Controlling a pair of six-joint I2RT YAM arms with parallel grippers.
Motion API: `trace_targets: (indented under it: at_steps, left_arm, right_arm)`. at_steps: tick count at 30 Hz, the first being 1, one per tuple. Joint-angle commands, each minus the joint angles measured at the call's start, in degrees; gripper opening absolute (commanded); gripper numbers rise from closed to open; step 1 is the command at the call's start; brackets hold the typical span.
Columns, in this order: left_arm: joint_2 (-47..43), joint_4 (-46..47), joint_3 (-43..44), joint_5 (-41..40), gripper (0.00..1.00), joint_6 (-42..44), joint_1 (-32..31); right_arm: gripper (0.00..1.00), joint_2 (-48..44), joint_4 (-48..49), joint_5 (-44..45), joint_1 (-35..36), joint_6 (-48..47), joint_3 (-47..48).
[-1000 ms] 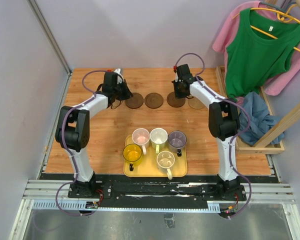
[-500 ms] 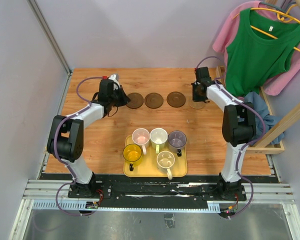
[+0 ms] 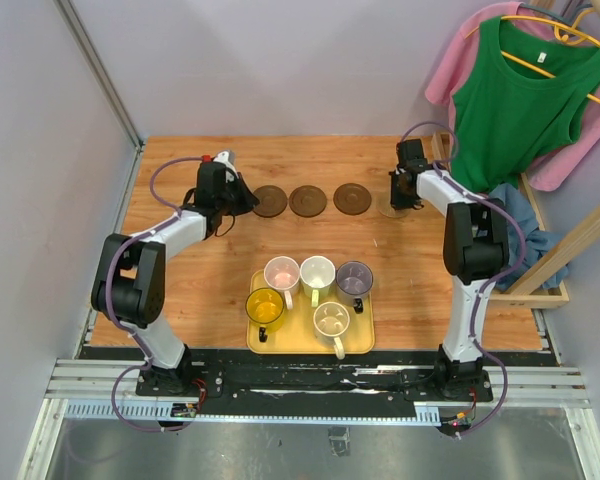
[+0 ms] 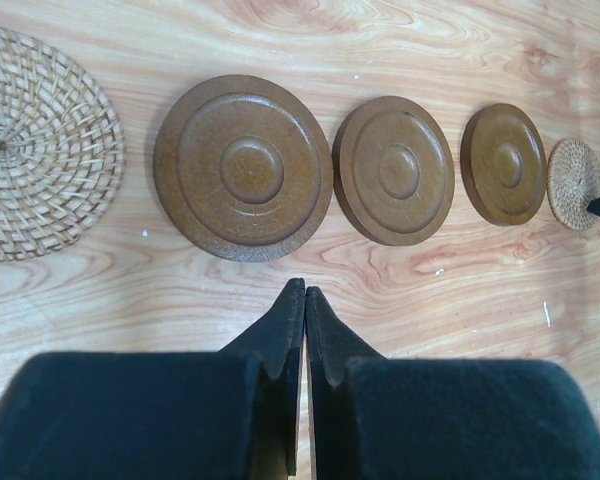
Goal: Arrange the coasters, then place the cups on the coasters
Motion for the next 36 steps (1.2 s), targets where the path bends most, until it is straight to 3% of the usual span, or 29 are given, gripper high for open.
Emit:
trace_targets:
  at_steps: [1, 20, 36]
  left_arm:
    - [-2.91, 2.1, -0.97, -1.98, 0.06, -0.11, 0.21]
    - [-2.16, 1.15, -1.15, -3.36, 0.06, 0.29, 0.18]
    - [-4.48, 0.46, -1.81, -3.59, 0.06, 1.56, 0.24]
  right_arm:
    - [0.07, 1.81, -0.05, -0.61, -0.17, 0.26, 2.51]
    - [0.07, 8.4, -2.67, -1.21, -0.17, 0.13, 8.3]
    - [0.08, -0.64, -3.33, -0.64, -0.04, 0.69, 5.88]
